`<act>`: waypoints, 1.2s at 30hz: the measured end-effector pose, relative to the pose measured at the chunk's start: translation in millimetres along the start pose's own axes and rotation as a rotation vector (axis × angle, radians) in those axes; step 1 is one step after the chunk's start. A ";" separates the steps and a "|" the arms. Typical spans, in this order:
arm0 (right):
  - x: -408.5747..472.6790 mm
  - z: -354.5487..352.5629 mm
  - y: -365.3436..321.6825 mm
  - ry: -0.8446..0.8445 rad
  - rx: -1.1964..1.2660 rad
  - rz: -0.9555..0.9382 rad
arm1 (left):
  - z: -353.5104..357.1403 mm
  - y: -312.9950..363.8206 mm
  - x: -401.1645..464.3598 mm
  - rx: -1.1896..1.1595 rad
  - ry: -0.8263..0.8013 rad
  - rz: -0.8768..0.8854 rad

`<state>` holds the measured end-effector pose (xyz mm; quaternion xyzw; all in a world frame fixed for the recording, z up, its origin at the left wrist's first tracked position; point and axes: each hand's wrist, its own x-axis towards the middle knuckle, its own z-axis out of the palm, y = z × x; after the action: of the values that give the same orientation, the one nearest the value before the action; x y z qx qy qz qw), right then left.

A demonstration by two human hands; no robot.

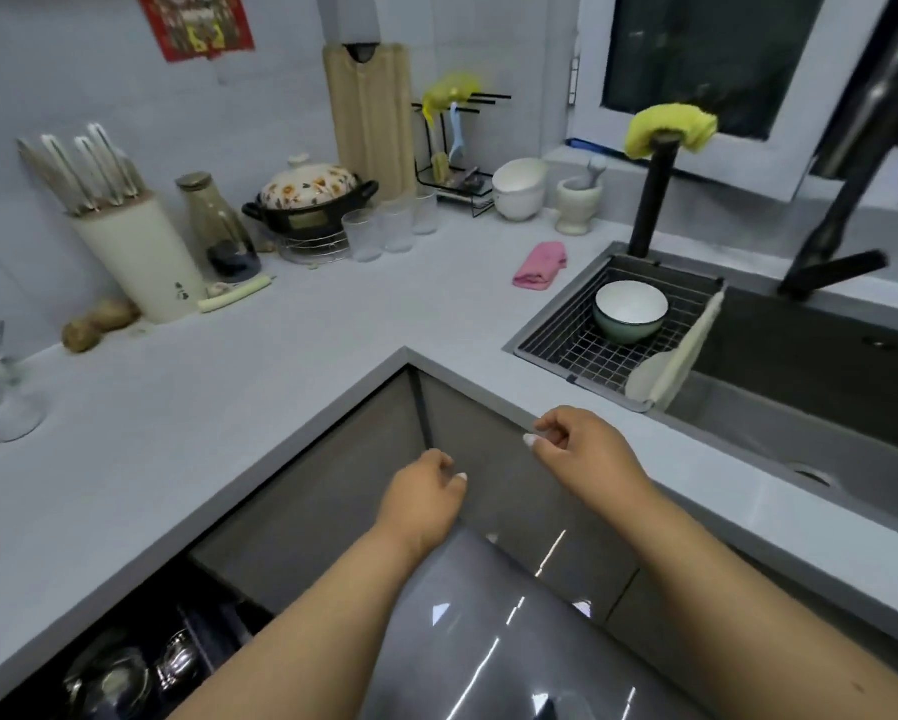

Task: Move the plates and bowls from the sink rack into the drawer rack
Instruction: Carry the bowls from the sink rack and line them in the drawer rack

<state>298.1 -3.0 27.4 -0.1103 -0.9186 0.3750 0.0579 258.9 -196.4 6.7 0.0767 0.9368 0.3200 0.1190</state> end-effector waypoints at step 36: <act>223.0 -17.0 119.5 0.216 0.062 0.639 | 77.7 76.0 324.7 0.636 -0.222 0.632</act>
<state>104.2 146.3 -39.0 -0.4297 -0.8143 0.3883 0.0377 -26.5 -20.3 -62.4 0.4250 0.9007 0.0271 0.0858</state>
